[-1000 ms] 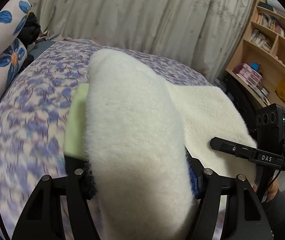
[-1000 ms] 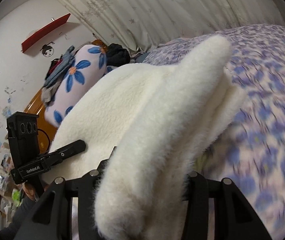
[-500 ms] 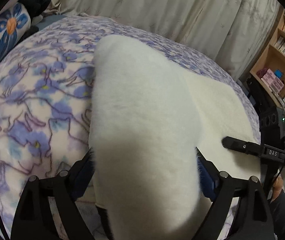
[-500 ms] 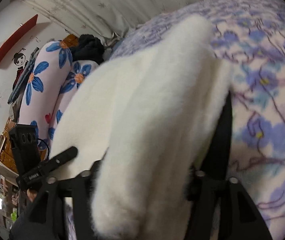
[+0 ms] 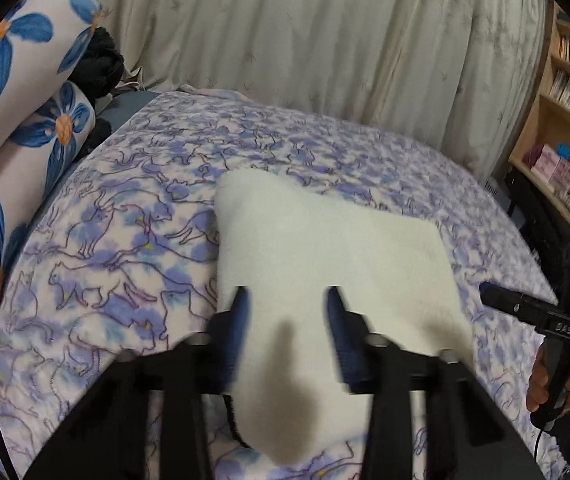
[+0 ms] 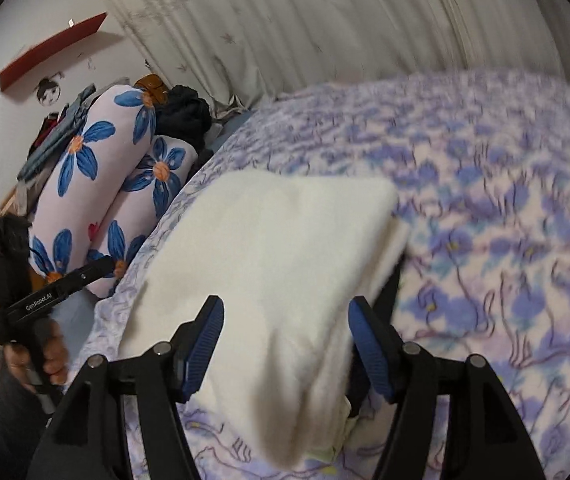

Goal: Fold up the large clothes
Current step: 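Lower the bundle onto the green shirt and open both tools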

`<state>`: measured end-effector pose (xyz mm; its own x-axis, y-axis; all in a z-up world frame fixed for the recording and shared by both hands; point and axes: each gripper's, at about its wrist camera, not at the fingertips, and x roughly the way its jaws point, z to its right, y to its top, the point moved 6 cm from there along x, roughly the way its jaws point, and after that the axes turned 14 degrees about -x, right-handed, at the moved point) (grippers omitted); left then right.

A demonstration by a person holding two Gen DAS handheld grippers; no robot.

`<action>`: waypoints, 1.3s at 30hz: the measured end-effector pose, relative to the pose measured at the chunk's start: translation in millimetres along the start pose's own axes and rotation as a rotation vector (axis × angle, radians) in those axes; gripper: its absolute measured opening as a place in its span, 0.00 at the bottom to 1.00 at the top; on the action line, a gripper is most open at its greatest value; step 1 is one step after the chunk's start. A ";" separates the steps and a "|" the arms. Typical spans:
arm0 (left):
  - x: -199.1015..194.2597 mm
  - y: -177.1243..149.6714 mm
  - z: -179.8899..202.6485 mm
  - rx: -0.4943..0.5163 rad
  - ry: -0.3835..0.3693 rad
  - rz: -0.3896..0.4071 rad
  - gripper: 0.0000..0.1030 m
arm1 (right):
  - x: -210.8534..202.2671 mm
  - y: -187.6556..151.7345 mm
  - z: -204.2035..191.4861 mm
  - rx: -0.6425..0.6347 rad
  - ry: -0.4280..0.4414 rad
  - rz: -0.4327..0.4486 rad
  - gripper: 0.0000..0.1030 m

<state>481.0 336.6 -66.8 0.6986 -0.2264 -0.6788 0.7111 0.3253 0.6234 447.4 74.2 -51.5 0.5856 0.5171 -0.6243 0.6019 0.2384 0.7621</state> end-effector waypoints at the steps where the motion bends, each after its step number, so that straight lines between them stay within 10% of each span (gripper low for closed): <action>1: 4.0 -2.6 3.5 0.007 0.018 -0.013 0.20 | 3.2 2.2 -4.1 -0.008 -0.005 0.000 0.57; 10: 57.3 -31.0 -7.9 0.026 0.191 -0.093 0.11 | 63.0 -33.2 24.4 0.011 -0.124 -0.158 0.00; 20: 54.0 -36.6 -11.8 -0.034 0.187 -0.094 0.13 | 52.8 -37.8 26.2 0.105 -0.040 -0.144 0.03; 25: 30.6 -46.9 2.3 -0.061 0.184 -0.117 0.51 | 18.3 -42.4 22.9 0.135 -0.017 -0.166 0.07; 30: -14.1 -69.5 30.2 -0.039 0.170 -0.127 0.65 | -40.6 -56.0 11.1 0.130 -0.001 -0.185 0.08; 34: -60.0 -91.0 56.7 -0.038 0.136 -0.113 0.77 | -96.5 -70.2 -0.5 0.127 -0.015 -0.166 0.34; 39: -115.6 -121.5 86.1 -0.067 0.113 -0.088 0.91 | -151.9 -95.3 -13.0 0.126 -0.037 -0.168 0.40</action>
<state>320.7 244.2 -30.7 0.6180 -0.1534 -0.7711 0.7595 0.3697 0.5352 294.1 -16.3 -27.1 0.4891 0.4476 -0.7486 0.7547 0.2133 0.6205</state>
